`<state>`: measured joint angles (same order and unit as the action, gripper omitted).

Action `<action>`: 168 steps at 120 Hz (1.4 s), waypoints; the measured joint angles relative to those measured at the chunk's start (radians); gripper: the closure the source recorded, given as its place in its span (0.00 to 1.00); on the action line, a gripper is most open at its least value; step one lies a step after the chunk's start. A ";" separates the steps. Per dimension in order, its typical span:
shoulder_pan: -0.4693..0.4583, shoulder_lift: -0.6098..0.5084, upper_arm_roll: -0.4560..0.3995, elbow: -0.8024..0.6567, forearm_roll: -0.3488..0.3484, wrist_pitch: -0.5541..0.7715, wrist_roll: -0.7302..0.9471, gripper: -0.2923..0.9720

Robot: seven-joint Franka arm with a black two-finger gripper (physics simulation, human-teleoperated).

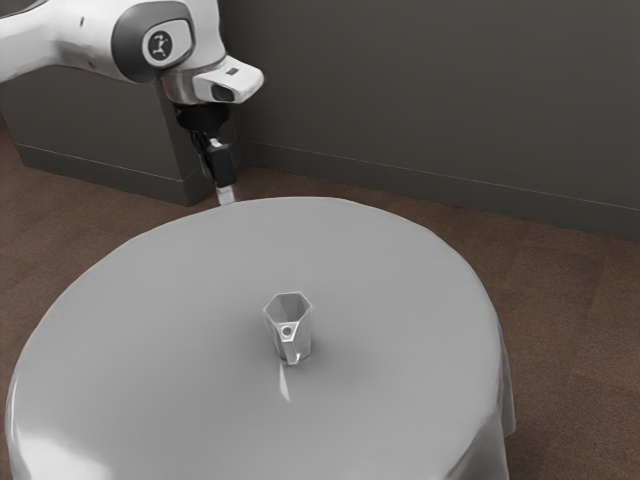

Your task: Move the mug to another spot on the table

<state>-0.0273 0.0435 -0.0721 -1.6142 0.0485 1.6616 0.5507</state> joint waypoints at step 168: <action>-0.059 -0.093 -0.102 -0.539 -0.025 0.468 -1.103 0.23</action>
<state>-0.0864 -0.0498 -0.1742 -2.1537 0.0230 2.1298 -0.5525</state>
